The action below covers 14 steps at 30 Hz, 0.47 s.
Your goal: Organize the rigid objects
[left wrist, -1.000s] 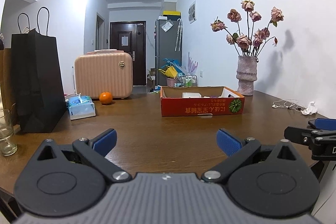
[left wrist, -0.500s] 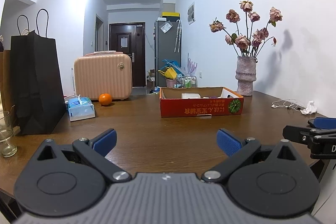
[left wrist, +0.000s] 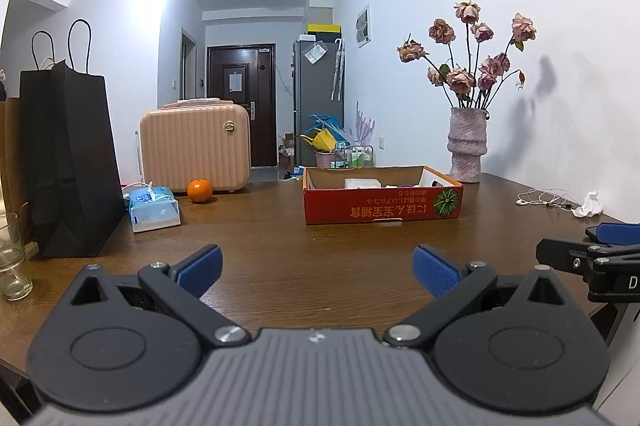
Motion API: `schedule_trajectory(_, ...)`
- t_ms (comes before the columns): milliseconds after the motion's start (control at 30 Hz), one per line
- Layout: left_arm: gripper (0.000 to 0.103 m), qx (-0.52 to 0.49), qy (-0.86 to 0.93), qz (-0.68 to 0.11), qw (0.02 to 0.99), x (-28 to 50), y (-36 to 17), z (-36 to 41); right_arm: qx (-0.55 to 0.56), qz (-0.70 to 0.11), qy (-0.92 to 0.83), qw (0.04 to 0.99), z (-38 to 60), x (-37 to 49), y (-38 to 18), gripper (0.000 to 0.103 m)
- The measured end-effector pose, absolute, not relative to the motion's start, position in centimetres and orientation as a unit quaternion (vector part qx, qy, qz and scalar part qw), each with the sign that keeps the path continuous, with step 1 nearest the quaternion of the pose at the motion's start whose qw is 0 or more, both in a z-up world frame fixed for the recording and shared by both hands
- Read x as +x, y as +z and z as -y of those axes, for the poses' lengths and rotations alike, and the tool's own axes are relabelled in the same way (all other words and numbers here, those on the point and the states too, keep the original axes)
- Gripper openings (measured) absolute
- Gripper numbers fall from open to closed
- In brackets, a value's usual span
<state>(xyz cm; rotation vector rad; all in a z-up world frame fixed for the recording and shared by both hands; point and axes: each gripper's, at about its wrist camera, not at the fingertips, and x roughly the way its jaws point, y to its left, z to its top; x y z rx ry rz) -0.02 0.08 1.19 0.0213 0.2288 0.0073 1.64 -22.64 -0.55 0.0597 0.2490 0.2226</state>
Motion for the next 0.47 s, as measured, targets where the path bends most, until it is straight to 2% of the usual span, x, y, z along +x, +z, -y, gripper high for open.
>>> schedule_trajectory(467, 0.103, 0.007, 0.001, -0.115, 0.993, 0.00, 1.21, -0.22, 0.033, -0.121, 0.107, 0.986, 22.88, 1.62, -0.28, 0.103)
